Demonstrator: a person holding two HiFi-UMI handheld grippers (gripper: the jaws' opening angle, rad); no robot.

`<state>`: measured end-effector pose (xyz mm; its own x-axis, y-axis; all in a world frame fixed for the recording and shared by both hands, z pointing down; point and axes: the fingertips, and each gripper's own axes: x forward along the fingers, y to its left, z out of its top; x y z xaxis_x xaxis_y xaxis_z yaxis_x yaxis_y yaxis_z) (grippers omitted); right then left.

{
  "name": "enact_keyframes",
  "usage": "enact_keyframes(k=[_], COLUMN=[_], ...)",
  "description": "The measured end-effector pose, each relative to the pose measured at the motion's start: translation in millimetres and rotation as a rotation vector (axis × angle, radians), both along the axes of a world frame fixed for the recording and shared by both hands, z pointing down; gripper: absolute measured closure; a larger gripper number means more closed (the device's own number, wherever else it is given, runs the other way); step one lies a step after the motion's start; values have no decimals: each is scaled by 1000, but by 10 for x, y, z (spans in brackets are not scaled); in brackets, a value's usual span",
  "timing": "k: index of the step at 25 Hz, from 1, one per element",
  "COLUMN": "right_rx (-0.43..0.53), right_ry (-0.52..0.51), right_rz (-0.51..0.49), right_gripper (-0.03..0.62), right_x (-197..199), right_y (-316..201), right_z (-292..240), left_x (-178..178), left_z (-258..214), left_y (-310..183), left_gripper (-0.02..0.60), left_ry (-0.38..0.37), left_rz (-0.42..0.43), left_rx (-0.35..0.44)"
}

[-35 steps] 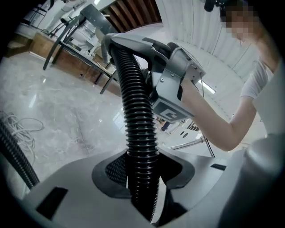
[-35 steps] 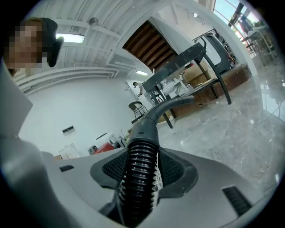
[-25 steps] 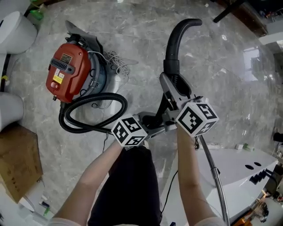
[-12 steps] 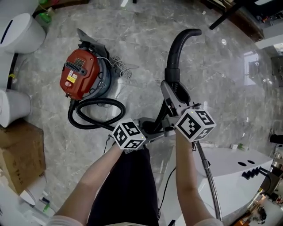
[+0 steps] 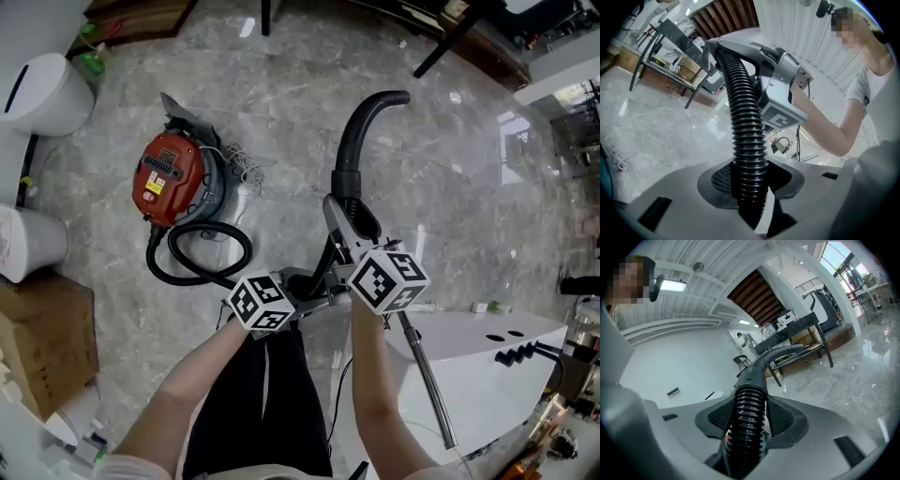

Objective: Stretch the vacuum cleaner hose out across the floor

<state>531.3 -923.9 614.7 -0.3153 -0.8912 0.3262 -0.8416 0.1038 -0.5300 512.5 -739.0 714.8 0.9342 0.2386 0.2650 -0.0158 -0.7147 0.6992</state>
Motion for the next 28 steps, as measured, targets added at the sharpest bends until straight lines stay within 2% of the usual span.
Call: enact_keyframes(k=[13,23,28], right_rx=[-4,17,57], right_ry=[5,-17,-5], right_rz=[59,66,54], right_gripper=[385,385,385], right_x=[48,-330,-467], right_y=[388,635,740], right_z=[-833,-1385,-1743], left_x=[-60,-419,-511], left_z=[-824,-1344,-1621], left_y=[359,592,646], left_gripper=[416,416,416], left_ry=[25,35,57], left_rz=[55,34,18], left_rx=[11,16,62])
